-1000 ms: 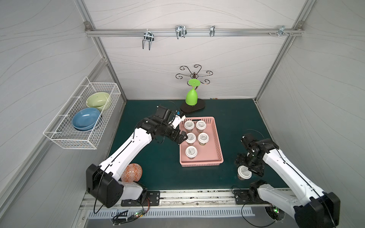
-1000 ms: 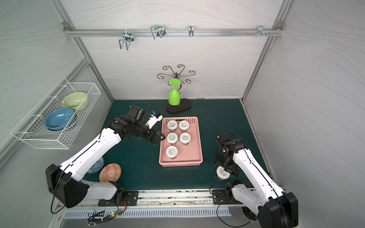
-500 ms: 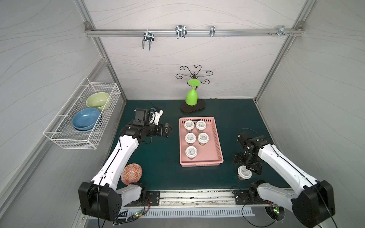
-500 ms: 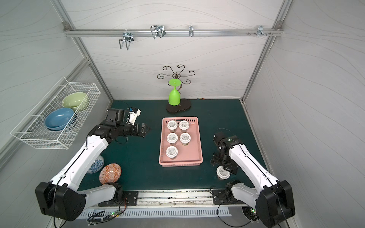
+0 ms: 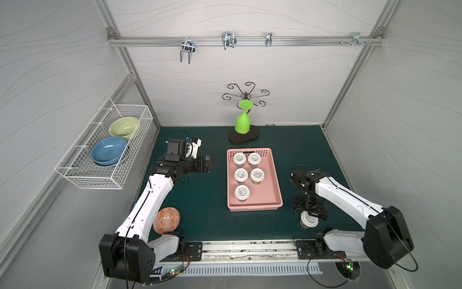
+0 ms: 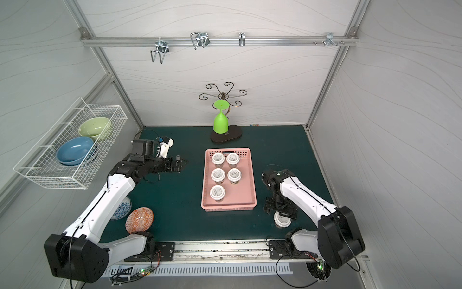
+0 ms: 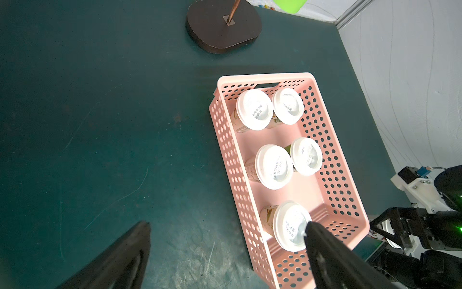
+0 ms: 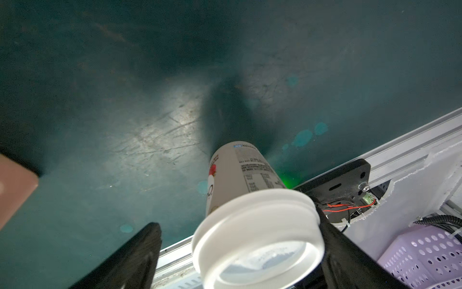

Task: Put the yogurt in the basket
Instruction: Pick up the yogurt from the center of the board.

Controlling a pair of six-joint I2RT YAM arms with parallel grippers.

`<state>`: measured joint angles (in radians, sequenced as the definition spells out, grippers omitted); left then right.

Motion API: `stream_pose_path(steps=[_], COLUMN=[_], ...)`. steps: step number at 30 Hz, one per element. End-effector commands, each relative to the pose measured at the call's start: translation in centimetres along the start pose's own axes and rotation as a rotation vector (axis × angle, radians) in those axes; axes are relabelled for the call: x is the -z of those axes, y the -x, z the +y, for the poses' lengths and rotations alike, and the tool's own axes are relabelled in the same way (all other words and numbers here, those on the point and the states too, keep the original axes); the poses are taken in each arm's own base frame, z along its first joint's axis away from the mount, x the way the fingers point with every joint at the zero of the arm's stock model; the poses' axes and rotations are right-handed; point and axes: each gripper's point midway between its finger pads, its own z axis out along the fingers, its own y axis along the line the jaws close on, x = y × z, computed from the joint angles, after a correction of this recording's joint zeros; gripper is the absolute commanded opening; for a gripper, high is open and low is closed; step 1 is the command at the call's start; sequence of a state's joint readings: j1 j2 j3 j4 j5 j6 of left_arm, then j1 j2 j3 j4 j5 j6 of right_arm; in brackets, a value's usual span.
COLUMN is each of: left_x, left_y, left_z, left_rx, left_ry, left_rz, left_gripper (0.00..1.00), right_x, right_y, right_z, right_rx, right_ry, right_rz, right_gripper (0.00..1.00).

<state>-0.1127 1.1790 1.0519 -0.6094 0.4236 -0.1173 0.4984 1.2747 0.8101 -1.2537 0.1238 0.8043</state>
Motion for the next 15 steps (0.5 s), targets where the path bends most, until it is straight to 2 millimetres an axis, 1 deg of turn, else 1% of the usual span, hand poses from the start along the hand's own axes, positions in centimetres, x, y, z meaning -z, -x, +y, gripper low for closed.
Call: stream_pose_path(steps=[1, 6, 12, 14, 15], left_x=[0.53, 0.42, 0.36, 0.26, 0.3], left_y=[1.57, 1.57, 1.53, 1.44, 1.45], left_z=[-0.51, -0.25, -0.02, -0.01, -0.04], left_rx=[-0.015, -0.011, -0.009, -0.009, -0.009], left_ry=[-0.023, -0.018, -0.015, -0.017, -0.018], left_rz=[-0.064, -0.065, -0.072, -0.069, -0.07], left_gripper=[0.99, 0.99, 0.99, 0.99, 0.99], right_x=[-0.63, -0.91, -0.99, -0.76, -0.5], right_y=[0.02, -0.21, -0.18, -0.01, 0.11], right_z=[0.41, 0.75, 1.13, 1.05, 0.98], right_rx=[0.009, 0.025, 0.041, 0.046, 0.048], right_ry=[-0.009, -0.018, -0.014, -0.024, -0.03], right_rz=[0.013, 0.029, 0.029, 0.025, 0.02], right_gripper=[0.99, 0.98, 0.91, 0.92, 0.95])
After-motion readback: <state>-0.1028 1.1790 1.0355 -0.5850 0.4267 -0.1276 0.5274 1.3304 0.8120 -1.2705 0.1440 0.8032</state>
